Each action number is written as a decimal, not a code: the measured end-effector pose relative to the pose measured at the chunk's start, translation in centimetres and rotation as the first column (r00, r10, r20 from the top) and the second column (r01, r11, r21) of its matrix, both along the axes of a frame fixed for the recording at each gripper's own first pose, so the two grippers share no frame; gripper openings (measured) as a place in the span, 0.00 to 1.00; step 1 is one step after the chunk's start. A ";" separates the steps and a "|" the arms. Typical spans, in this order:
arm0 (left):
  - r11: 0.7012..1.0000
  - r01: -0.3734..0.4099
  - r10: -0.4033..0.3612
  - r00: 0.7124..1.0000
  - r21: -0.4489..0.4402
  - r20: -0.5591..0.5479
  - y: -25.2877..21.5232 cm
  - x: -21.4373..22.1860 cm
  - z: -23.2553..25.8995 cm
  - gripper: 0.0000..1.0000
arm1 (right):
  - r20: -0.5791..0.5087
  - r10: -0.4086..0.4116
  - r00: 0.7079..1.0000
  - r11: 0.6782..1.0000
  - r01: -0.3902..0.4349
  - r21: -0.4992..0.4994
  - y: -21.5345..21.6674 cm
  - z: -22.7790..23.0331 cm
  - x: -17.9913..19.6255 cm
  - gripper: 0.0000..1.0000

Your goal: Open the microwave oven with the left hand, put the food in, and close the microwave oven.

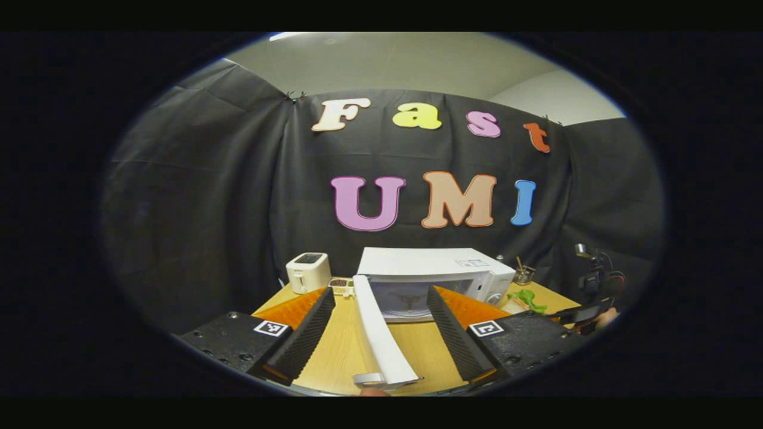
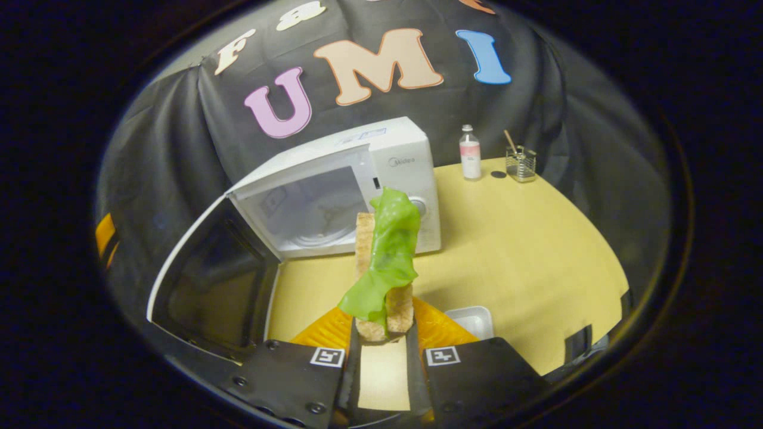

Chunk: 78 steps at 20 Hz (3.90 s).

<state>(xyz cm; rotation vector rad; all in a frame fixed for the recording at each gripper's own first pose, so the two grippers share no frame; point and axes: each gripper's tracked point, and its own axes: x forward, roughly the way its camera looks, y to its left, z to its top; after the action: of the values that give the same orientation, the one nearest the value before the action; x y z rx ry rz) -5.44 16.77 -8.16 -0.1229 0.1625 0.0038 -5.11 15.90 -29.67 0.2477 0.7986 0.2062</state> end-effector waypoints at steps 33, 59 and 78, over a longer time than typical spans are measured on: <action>0.999 0.003 -0.007 0.996 -0.046 -0.088 3.5 3.0 -3.4 0.95 | -0.284 -0.486 0.827 0.674 0.561 0.480 20.3 -10.7 18.3 0.34; 0.999 -0.009 0.006 0.998 -0.042 -0.056 3.6 -0.3 -2.6 0.94 | -0.350 -0.329 0.877 0.834 0.444 0.328 19.4 -9.8 13.2 0.99; 1.000 -0.011 0.011 0.992 -0.001 -0.129 6.5 -4.1 -6.7 0.90 | 0.250 -0.141 0.958 0.984 0.108 0.140 8.5 3.6 12.1 0.89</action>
<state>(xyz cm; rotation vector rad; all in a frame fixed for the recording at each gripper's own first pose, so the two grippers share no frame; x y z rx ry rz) -9.53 23.24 -14.90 -0.1250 0.2910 0.0230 6.97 24.42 -26.02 0.3803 0.5091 0.1657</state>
